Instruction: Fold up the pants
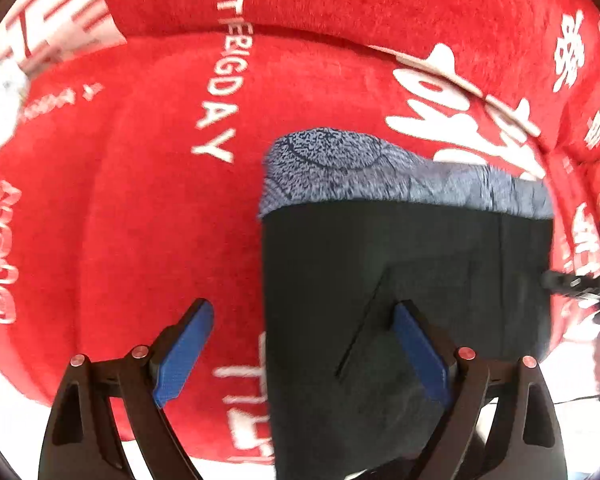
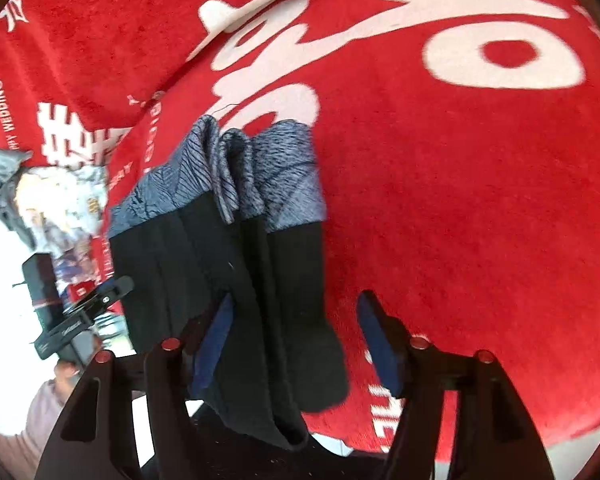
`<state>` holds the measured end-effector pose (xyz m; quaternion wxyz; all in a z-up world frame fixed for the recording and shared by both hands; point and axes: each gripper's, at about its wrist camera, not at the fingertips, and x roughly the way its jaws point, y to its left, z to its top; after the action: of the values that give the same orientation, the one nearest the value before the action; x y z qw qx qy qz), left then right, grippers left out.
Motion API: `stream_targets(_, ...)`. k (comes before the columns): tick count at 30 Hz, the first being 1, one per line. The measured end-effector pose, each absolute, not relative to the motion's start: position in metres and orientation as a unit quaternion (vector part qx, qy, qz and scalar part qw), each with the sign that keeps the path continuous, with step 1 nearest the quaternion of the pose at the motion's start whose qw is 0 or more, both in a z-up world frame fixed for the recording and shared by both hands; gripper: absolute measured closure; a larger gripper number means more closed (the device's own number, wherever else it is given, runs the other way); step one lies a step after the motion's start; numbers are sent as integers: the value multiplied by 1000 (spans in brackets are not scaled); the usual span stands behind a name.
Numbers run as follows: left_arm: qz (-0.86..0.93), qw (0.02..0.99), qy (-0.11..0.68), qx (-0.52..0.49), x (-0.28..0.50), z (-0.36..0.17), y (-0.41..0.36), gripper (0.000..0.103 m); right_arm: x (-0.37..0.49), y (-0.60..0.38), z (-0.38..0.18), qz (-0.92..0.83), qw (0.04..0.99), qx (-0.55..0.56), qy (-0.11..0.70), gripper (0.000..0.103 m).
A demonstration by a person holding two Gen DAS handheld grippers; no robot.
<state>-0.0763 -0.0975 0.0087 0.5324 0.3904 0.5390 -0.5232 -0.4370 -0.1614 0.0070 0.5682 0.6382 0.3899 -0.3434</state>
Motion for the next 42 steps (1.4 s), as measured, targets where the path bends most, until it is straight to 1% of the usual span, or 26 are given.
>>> stream_targets(2, -523, 544, 504, 420, -86, 22, -87, 10, -440, -155, 14, -350, 561, 643, 387, 24)
stream_targets(3, -522, 547, 499, 424, -89, 27, -85, 10, -442, -151, 19, -353, 559, 644, 386, 24)
stream_targets(7, -509, 554, 502, 427, -101, 47, -68, 10, -439, -131, 44, -380, 554, 620, 405, 23)
stream_targets(10, -502, 551, 502, 439, -112, 57, -58, 10, -424, -117, 66, -395, 558, 600, 416, 19)
stream_targets(12, -502, 547, 504, 440, -119, 67, -49, 10, -415, -108, 82, -409, 565, 578, 423, 11)
stream_targets(13, -500, 548, 504, 441, -122, 71, -47, 10, -412, -104, 88, -414, 568, 569, 427, 11)
stream_targets(14, -498, 549, 504, 444, -125, 76, -44, 3, -411, -100, 94, -420, 570, 559, 431, 9)
stream_targets(15, -494, 549, 503, 448, -129, 81, -41, 1, -405, -97, 100, -425, 571, 550, 437, 0)
stream_targets(23, -495, 557, 486, 457, -142, 109, -38, 1, -364, -82, 139, -480, 565, 471, 477, 0)
stream_targets(30, -475, 585, 465, 465, -140, 130, -41, 1, -346, -77, 155, -490, 547, 464, 495, 0)
stream_targets(42, -460, 599, 477, 449, -130, 146, -38, 1, -331, -85, 168, -489, 543, 441, 521, 0)
